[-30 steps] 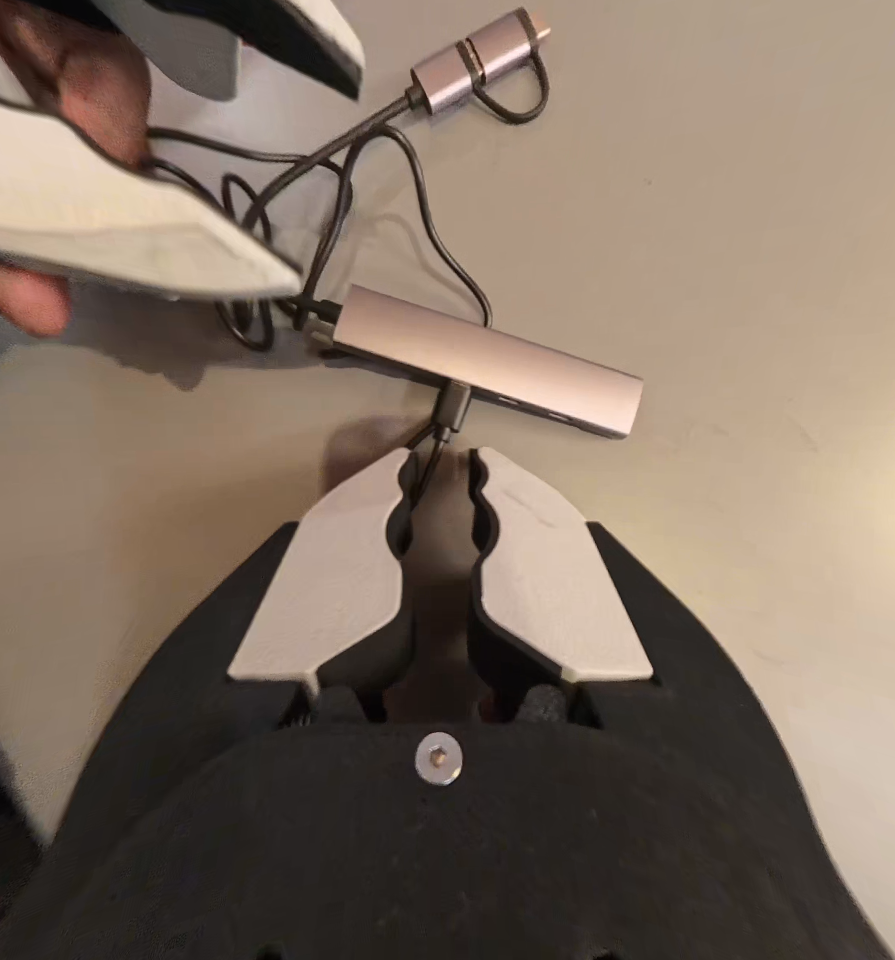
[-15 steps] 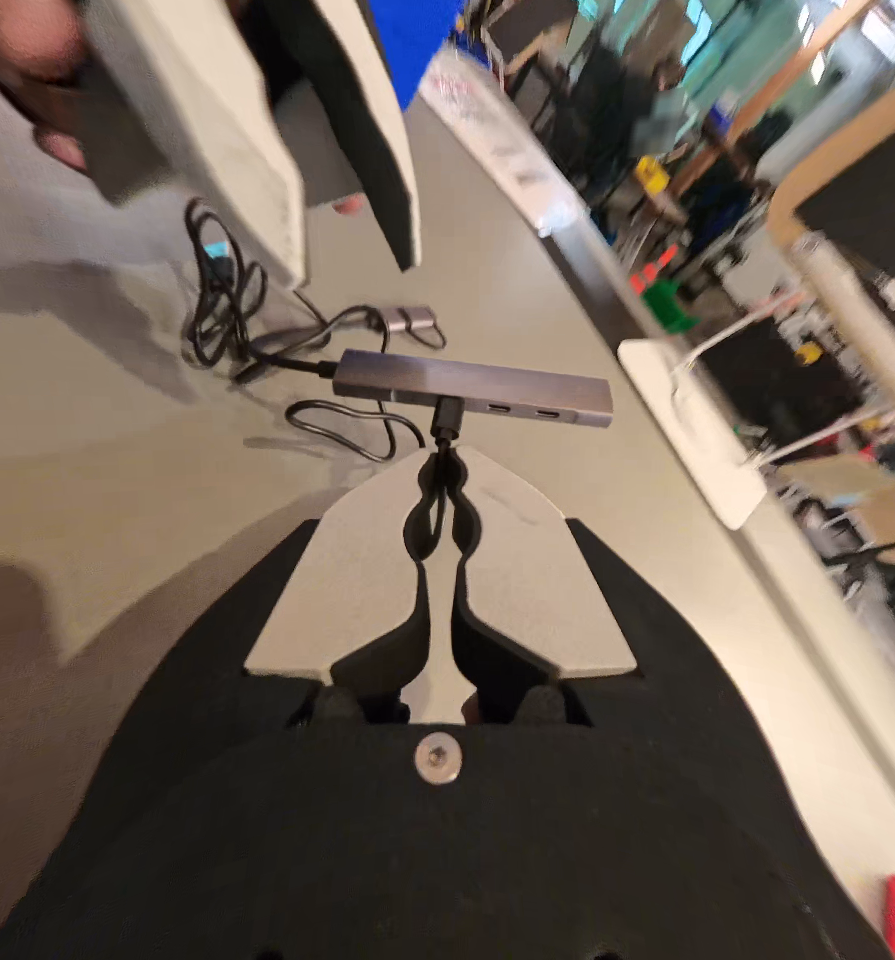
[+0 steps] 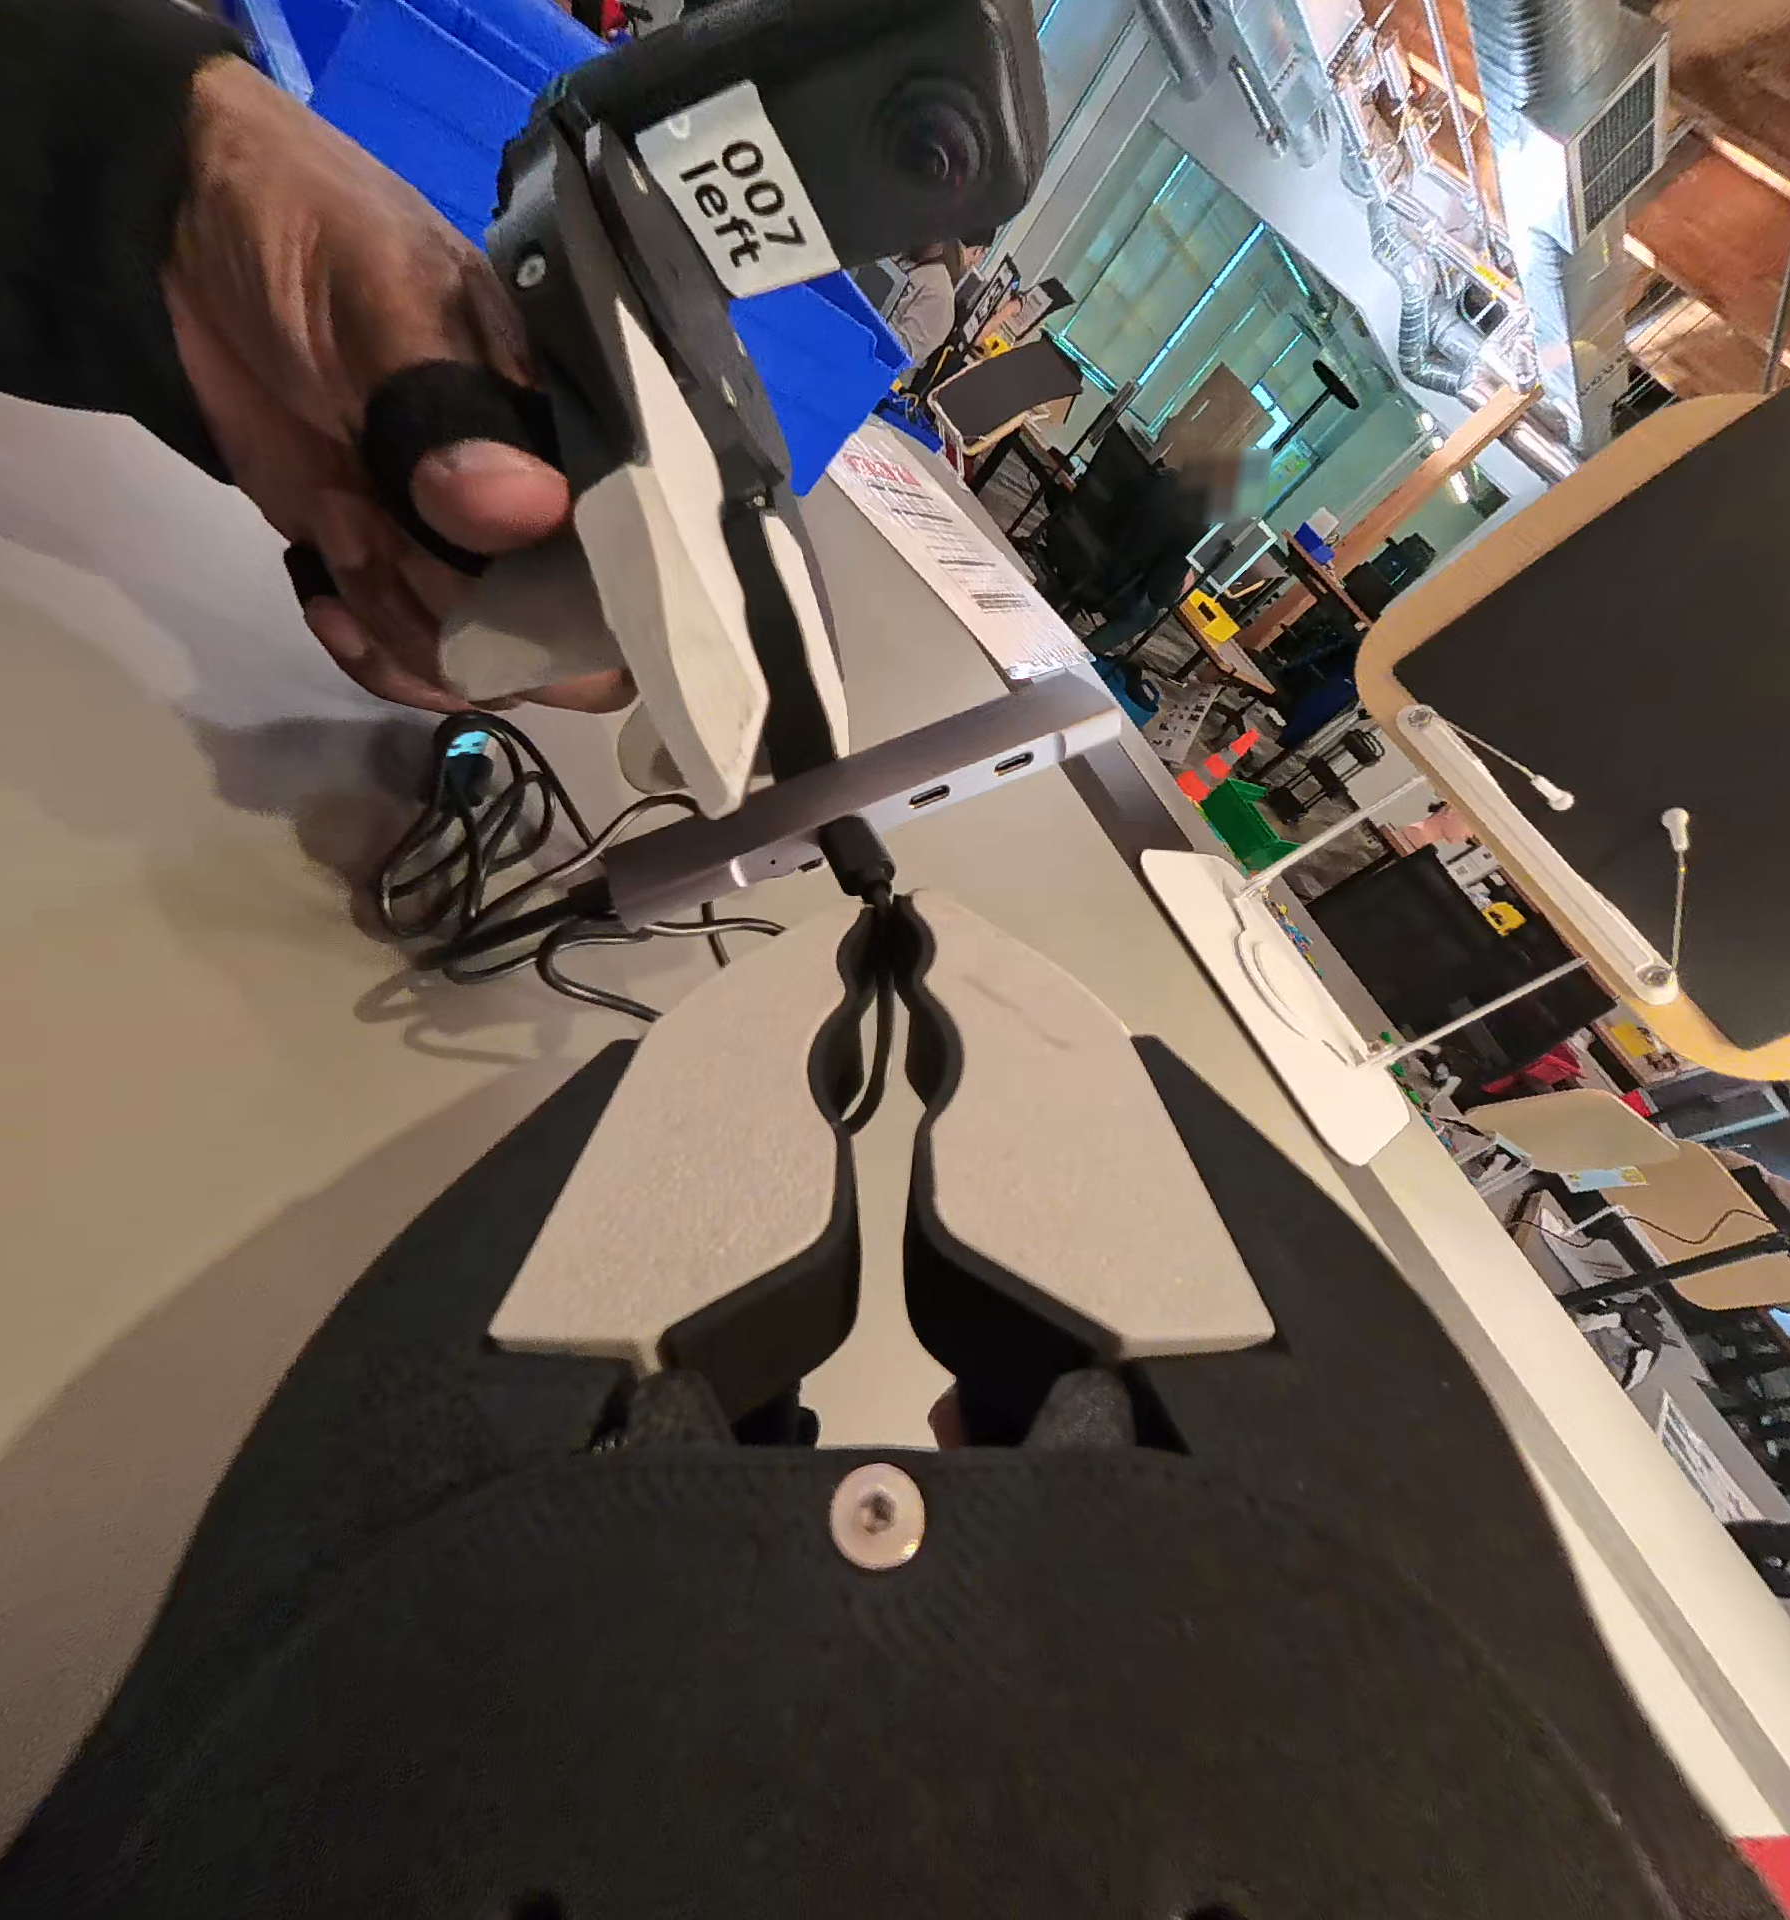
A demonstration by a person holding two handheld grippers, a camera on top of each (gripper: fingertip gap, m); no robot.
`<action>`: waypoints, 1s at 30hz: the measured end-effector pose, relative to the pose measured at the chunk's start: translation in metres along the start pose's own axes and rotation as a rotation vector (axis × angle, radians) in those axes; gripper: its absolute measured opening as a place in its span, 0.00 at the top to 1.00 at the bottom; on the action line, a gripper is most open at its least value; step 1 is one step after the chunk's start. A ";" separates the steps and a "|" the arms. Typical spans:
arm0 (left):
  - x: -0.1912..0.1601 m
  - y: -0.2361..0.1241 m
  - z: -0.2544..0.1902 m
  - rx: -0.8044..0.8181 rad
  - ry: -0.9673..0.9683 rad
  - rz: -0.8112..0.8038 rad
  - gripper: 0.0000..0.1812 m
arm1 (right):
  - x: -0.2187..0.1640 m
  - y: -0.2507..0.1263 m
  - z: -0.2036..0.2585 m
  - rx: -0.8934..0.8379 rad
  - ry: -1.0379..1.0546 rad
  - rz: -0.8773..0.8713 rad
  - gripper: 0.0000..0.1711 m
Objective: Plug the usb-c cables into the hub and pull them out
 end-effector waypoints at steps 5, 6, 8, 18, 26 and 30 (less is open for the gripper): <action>-0.002 0.010 -0.004 -0.041 -0.068 -0.012 0.94 | -0.008 -0.012 0.001 0.012 0.011 0.002 0.99; -0.002 0.011 -0.007 -0.059 -0.088 -0.009 0.94 | -0.010 -0.014 0.001 0.014 0.014 0.003 0.99; -0.004 0.015 -0.010 -0.059 -0.112 0.001 0.95 | -0.013 -0.018 0.003 0.018 0.024 0.002 0.99; -0.014 0.038 -0.013 -0.012 -0.205 0.014 0.94 | -0.028 -0.030 0.008 0.047 0.071 -0.011 0.99; -0.022 0.054 -0.012 0.053 -0.258 0.016 0.95 | -0.042 -0.040 0.013 0.030 -0.021 0.047 0.91; -0.027 0.064 -0.015 0.087 -0.250 0.056 0.95 | -0.047 -0.041 0.021 0.051 -0.049 0.063 0.86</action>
Point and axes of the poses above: each gripper's, where its closed fingertips meet, y out along the fingers, x out of its top, z = x × y across the jaws, the point moved 5 cm from there along -y, back along the fingers, and after that the axes turned 1 degree about -z, right-handed, at the moved point
